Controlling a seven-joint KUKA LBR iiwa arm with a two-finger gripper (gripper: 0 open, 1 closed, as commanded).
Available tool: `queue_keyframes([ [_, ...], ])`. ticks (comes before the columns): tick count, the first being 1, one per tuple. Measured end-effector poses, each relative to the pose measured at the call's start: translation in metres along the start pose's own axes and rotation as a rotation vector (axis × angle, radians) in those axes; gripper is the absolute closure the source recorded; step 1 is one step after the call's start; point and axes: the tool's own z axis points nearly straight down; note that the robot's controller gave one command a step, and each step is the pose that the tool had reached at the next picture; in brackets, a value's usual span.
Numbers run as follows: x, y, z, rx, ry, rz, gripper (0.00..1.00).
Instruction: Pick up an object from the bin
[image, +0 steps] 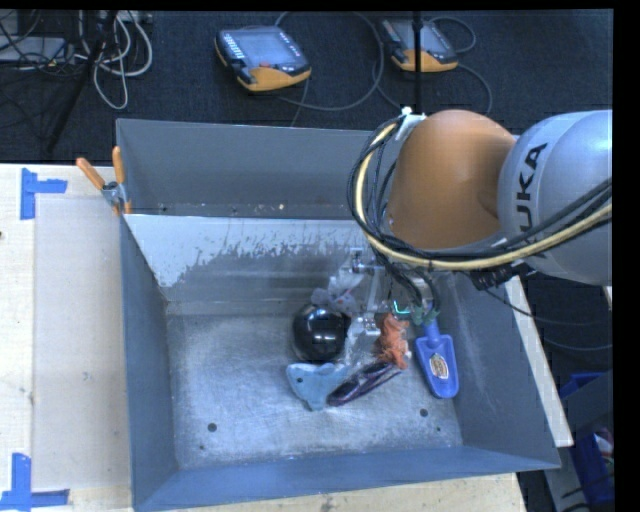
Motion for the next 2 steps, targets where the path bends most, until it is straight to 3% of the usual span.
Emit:
queue_keyframes([
  [1,-0.001,0.000,-0.004,-0.001,-0.008,0.001,0.00],
  [2,-0.002,-0.001,0.047,-0.001,-0.015,-0.006,0.00],
])
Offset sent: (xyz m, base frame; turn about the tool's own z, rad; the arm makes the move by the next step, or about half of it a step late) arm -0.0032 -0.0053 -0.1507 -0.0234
